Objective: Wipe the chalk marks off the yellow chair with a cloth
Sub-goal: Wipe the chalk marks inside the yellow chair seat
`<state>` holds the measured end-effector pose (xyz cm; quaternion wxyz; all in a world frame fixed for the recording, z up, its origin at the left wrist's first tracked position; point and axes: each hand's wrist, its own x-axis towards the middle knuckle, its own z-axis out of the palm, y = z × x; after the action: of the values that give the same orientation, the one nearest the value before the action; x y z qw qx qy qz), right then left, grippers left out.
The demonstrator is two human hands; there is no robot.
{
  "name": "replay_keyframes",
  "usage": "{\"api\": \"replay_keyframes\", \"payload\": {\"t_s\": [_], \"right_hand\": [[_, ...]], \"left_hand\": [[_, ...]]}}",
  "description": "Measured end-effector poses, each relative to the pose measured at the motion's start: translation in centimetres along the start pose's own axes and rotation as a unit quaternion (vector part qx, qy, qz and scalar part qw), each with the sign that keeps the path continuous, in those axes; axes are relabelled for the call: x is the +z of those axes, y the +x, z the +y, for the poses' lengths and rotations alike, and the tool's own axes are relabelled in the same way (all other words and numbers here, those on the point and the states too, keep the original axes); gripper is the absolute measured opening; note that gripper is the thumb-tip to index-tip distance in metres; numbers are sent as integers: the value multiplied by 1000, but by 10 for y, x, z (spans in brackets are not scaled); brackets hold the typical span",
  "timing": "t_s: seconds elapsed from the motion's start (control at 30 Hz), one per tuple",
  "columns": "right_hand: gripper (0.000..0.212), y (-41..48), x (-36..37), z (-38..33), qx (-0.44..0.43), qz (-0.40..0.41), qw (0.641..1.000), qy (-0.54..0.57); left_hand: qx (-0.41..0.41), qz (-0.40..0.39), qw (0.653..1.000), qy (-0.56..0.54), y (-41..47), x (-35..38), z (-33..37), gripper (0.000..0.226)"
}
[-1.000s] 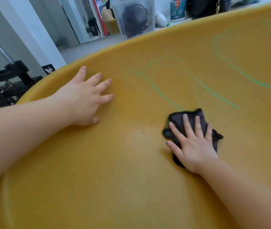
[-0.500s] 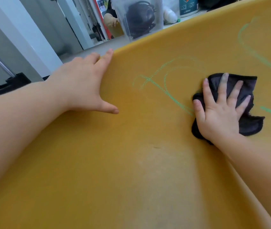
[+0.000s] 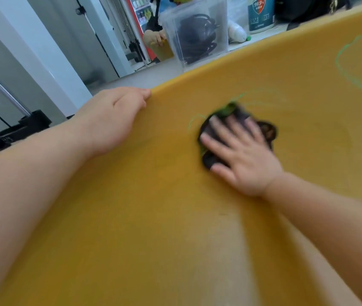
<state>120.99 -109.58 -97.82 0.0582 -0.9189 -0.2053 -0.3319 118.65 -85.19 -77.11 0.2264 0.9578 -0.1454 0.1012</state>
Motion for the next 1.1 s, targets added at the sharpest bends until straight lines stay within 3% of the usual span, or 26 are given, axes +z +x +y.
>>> {"api": "replay_keyframes", "payload": {"t_s": [0.1,0.17,0.23,0.33,0.43,0.5,0.57,0.63,0.7,0.73,0.83,0.9,0.93,0.97,1.03,1.1], "right_hand": [[62,32,-20,25,158,40,986,-24],[68,49,-20,3,214,61,975,8],[78,46,-8,-43,153,52,986,43],[82,11,8,-103,-47,-7,995,83],[73,11,8,-61,-136,0,990,36],[71,24,-1,-15,-60,38,997,-36],[74,40,-13,14,100,63,992,-48],[78,63,-19,1,259,101,961,-4],[85,82,-20,-40,303,105,946,39],[86,84,-17,-63,249,99,962,55],[81,59,0,-116,-18,54,996,76],[76,51,2,-97,-101,48,992,58],[75,53,1,-75,-100,63,993,30],[76,58,-2,-51,-62,82,995,-3],[79,73,-16,-6,126,108,986,-23],[80,93,-32,3,333,147,931,28]], "left_hand": [[-9,1,1000,-7,1,0,1,54],[-9,5,1000,-2,1,0,1,53],[-13,5,1000,-3,0,1,1,54],[-8,9,1000,2,-2,1,1,56],[6,10,1000,27,-4,2,3,49],[12,14,999,43,-4,2,4,42],[16,14,999,48,-2,3,7,41],[10,17,999,38,-2,4,7,41],[5,21,1000,22,-2,4,5,44],[4,25,1000,14,-2,4,4,48],[7,27,1000,2,-3,2,1,58],[12,20,1000,7,-4,1,0,61],[14,17,1000,12,-4,1,0,62],[12,14,1000,14,-4,2,1,62],[5,11,1000,13,-4,2,4,62],[8,10,1000,18,-4,2,6,52]]}}
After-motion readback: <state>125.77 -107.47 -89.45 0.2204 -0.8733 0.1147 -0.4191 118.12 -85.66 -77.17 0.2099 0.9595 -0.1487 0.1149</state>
